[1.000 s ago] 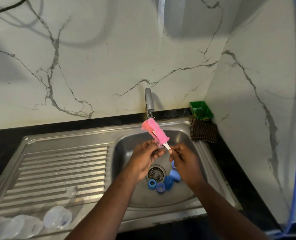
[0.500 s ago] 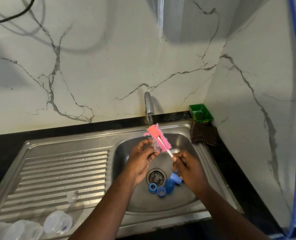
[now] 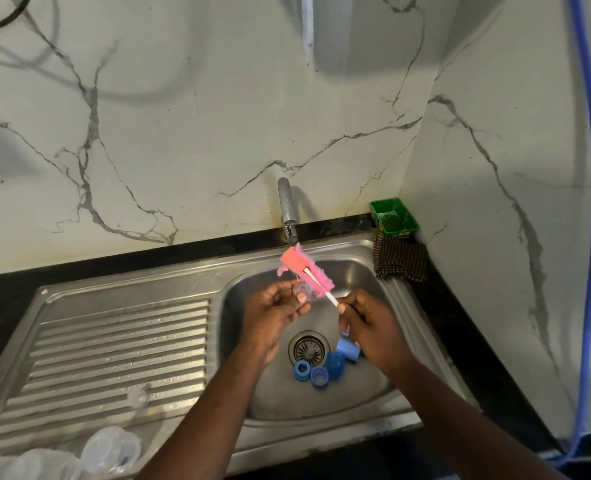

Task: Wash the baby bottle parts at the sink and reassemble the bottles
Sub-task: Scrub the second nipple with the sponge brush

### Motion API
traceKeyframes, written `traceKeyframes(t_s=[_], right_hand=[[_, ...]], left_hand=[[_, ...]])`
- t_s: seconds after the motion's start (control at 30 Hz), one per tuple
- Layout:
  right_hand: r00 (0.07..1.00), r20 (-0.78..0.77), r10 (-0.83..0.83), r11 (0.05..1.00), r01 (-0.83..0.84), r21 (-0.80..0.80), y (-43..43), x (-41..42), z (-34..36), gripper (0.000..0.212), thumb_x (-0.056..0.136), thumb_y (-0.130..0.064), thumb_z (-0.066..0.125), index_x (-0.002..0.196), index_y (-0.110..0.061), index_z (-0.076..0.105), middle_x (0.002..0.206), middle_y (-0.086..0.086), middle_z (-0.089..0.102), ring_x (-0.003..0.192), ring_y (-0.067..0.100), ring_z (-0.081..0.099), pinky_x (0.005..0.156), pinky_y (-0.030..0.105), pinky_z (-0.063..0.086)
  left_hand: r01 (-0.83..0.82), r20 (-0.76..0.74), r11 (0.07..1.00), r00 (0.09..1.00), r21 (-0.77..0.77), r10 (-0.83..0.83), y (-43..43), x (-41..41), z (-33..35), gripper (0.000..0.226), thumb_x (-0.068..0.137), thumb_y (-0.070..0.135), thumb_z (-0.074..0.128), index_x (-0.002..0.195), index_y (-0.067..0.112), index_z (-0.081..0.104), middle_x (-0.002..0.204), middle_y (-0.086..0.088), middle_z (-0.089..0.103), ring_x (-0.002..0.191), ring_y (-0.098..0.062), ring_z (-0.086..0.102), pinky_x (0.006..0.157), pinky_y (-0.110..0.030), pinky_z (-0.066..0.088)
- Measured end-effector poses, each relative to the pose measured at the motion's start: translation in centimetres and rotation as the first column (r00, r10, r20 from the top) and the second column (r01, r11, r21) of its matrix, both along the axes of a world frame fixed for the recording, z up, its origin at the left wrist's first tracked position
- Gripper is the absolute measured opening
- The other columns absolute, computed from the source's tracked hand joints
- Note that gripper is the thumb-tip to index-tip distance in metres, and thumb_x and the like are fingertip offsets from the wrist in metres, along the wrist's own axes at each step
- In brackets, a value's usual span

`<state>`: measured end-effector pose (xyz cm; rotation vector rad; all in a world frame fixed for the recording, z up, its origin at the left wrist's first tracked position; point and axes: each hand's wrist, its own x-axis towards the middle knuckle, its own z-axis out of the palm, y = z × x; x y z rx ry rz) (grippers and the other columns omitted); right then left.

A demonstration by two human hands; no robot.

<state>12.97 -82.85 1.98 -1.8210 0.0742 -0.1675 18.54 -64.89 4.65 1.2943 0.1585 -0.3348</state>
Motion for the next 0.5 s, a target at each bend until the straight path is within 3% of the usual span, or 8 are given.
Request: traceKeyframes(t_s=[0.1,0.23,0.3,0.4,0.5], right_hand=[[1.000,0.006,0.028,1.000,-0.028,0.012,-0.5,0.1,-0.3,0.018,0.098,-0.015,0.059,0.082,-0.022,0.057,0.065,0.004,0.060,0.057,0.009,0.051,0.057,0.030,0.042],[0.996,-0.006,0.086,0.996,-0.086,0.030,-1.3,-0.8,-0.9,0.015,0.097,-0.021,0.059,0.083,-0.018,0.058,0.067,0.006,0.061,0.057,0.015,0.049,0.055,0.033,0.040],[0.994,-0.004,0.107,0.993,-0.107,0.044,-1.1,-0.4,-0.3,0.019,0.098,-0.017,0.058,0.080,-0.022,0.059,0.066,0.006,0.060,0.055,0.014,0.048,0.054,0.031,0.039],[0.992,0.006,0.124,0.991,-0.124,0.051,-0.4,0.5,0.9,0.029,0.098,-0.008,0.058,0.077,-0.029,0.059,0.064,0.002,0.059,0.053,0.002,0.046,0.052,0.018,0.037],[0.991,0.006,0.136,0.991,-0.136,0.015,-0.7,0.4,1.0,0.028,0.098,-0.009,0.059,0.078,-0.028,0.059,0.063,0.003,0.059,0.053,0.004,0.046,0.052,0.018,0.037]], left_hand=[[0.044,-0.007,0.999,0.999,0.003,-0.044,0.8,0.6,0.1,0.025,0.088,-0.008,0.064,0.106,0.008,0.071,0.107,-0.016,0.075,0.099,-0.026,0.073,0.086,-0.038,0.061],[0.017,-0.003,0.997,1.000,-0.078,-0.017,1.7,1.3,0.3,0.036,0.092,-0.001,0.064,0.125,0.011,0.064,0.111,-0.013,0.075,0.103,-0.029,0.072,0.086,-0.039,0.061],[0.043,0.028,0.999,0.999,-0.027,-0.042,1.6,1.1,0.2,0.039,0.092,-0.001,0.064,0.129,0.010,0.060,0.107,-0.013,0.075,0.100,-0.028,0.073,0.083,-0.038,0.062],[0.141,0.105,0.983,0.983,0.119,-0.154,1.0,0.6,-0.1,0.050,0.089,-0.008,0.064,0.132,0.015,0.052,0.102,-0.017,0.074,0.091,-0.025,0.074,0.076,-0.034,0.062],[0.078,0.122,0.993,0.989,0.088,-0.089,1.4,1.0,0.0,0.065,0.085,-0.013,0.068,0.135,0.021,0.046,0.107,-0.014,0.075,0.092,-0.027,0.074,0.073,-0.038,0.063]])
